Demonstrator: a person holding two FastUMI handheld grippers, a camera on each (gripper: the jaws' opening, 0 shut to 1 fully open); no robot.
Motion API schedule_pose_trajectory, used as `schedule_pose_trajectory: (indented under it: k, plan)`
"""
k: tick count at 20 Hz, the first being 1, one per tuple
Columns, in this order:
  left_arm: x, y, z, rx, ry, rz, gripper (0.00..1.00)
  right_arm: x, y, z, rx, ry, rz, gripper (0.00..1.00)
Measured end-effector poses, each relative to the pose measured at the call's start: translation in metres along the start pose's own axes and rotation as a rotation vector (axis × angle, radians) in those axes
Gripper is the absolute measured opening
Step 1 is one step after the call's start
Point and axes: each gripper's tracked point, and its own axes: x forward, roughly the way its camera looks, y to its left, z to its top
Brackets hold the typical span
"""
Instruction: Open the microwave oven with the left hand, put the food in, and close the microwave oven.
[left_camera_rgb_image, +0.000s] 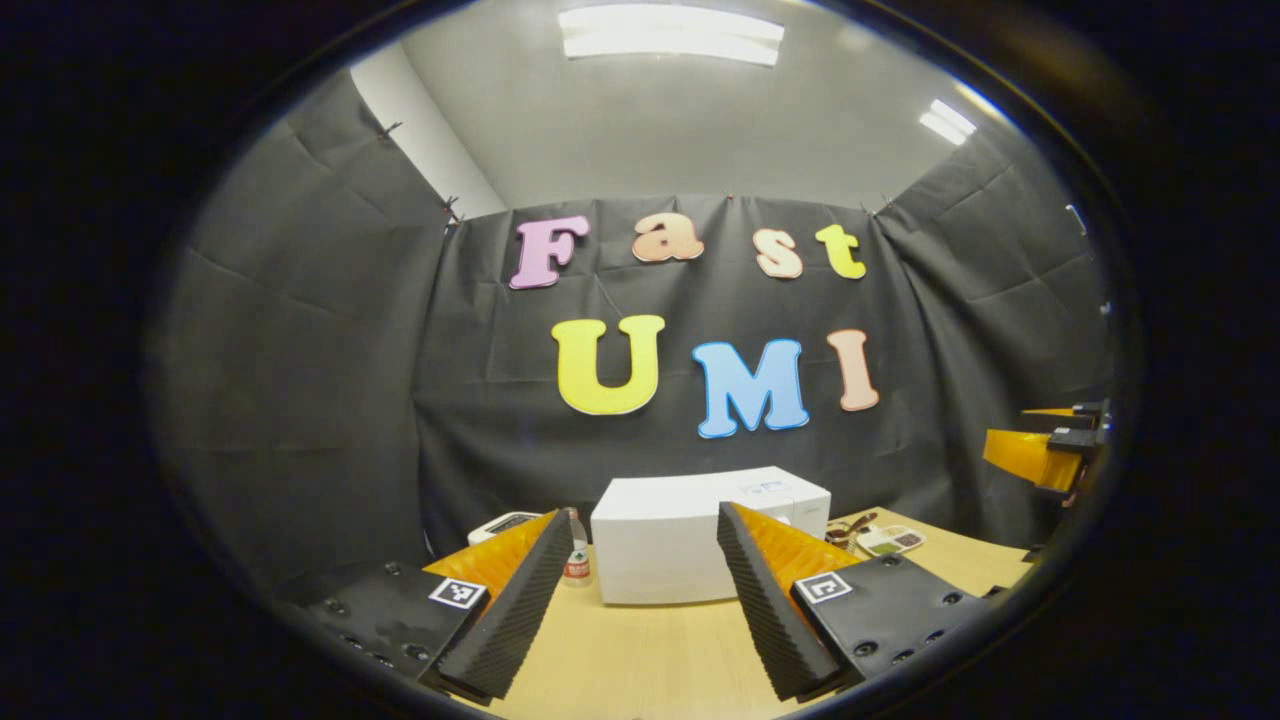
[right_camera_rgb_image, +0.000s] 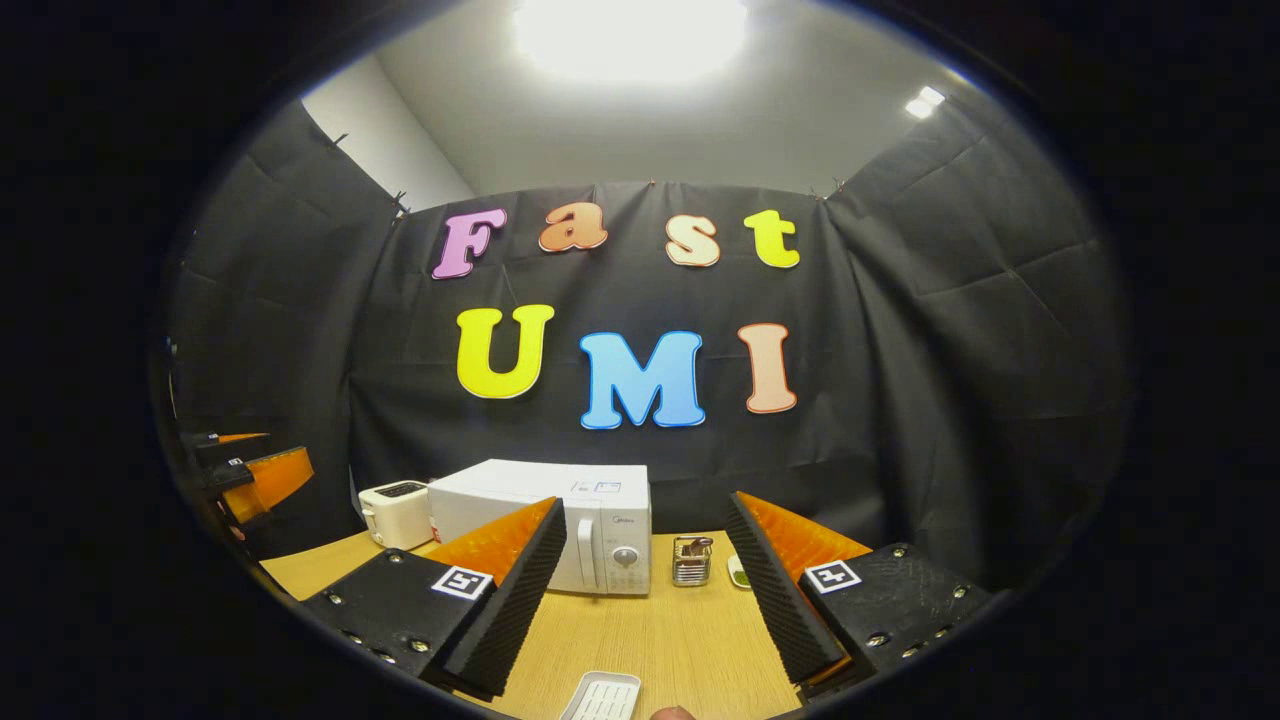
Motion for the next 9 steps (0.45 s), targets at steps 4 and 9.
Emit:
schedule_pose_trajectory:
  k: [4, 9]
  plan:
    - [-0.0027, 0.0025, 0.0035, -0.003, -0.004, 0.002, 0.96, 0.0032, -0.0059, 0.005, 0.011, -0.017, -0.022, 0.98]
    - [-0.0065, 0.0072, 0.004, 0.0, -0.005, 0.011, 0.96, 0.001, -0.0019, 0.0072, 0.019, -0.026, -0.022, 0.98]
